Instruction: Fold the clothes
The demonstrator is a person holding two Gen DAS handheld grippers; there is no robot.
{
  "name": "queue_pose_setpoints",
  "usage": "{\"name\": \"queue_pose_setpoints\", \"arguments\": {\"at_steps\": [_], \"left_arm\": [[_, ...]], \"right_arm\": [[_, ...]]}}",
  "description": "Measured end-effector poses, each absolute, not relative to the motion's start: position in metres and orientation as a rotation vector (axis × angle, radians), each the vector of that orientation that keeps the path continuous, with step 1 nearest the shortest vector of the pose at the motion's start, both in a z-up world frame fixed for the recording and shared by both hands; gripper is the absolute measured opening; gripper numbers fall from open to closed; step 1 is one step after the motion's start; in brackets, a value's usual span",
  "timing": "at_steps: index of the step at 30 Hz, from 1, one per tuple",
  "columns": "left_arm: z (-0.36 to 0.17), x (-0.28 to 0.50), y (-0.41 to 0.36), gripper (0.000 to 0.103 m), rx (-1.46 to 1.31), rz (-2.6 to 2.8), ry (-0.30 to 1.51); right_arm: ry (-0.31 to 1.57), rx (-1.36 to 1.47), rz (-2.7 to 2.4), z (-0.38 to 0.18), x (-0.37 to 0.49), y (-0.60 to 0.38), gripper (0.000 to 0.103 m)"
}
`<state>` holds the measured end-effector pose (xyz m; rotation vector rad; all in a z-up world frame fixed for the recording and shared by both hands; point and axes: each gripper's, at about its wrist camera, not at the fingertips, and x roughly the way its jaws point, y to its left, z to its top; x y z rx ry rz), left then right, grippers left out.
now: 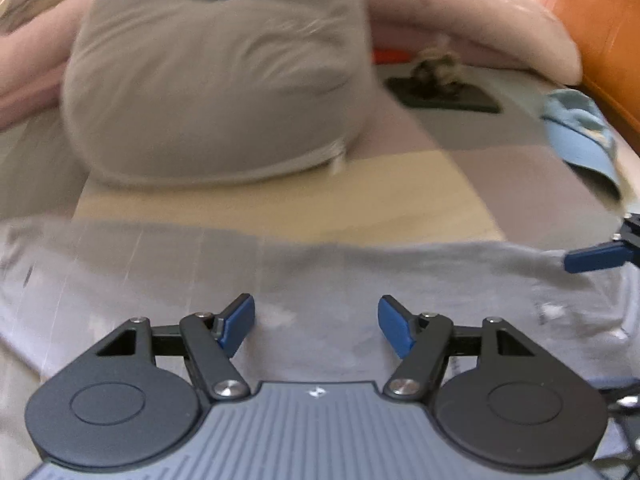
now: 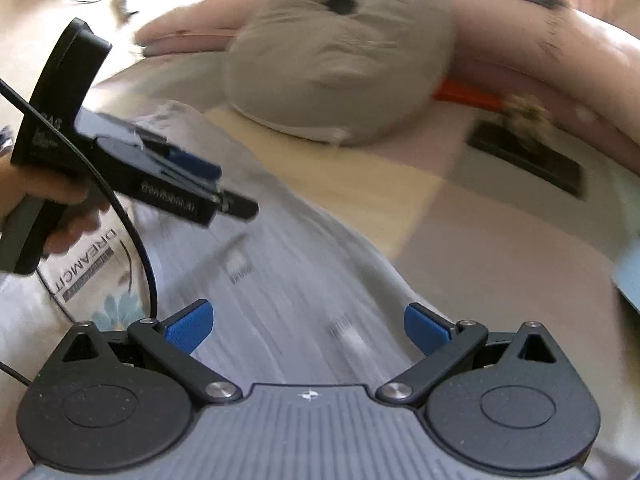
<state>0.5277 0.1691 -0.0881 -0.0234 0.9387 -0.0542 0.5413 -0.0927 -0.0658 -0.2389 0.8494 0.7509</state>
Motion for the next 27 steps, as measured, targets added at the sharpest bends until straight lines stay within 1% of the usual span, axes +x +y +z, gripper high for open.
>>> {"name": "queue_pose_setpoints", "arguments": {"at_steps": [3,5,12,15,18,19,22,25,27], "left_arm": [[-0.09,0.525,0.173,0.07,0.002,-0.044,0.946],[-0.087,0.524,0.172,0.07,0.046,-0.029,0.957],[-0.077,0.541,0.174,0.071,0.039,-0.092,0.9],[-0.091,0.556,0.18,0.071,0.03,-0.06,0.915],[-0.094,0.568,0.186,0.072,0.056,-0.032,0.892],[-0.094,0.572,0.188,0.072,0.068,-0.024,0.881],[-0.084,0.573,0.195,0.07,0.018,-0.018,0.87],[-0.07,0.554,0.191,0.071,0.049,-0.043,0.843],[-0.066,0.535,0.186,0.071,0.086,-0.061,0.838]], "right_arm": [[0.915,-0.279,0.696,-0.085,0.563,-0.082,0.102],[0.904,-0.274,0.682,-0.081,0.565,-0.087,0.102],[0.973,-0.284,0.535,-0.061,0.53,-0.138,0.103],[1.001,-0.296,0.417,-0.065,0.516,-0.16,0.103],[1.066,-0.218,0.326,-0.081,0.52,-0.178,0.103],[1.05,-0.175,0.318,-0.082,0.52,-0.184,0.103],[1.032,-0.169,0.302,-0.085,0.521,-0.183,0.103],[1.04,-0.137,0.272,-0.08,0.519,-0.187,0.103],[1.013,-0.1,0.224,-0.068,0.513,-0.198,0.103]]}}
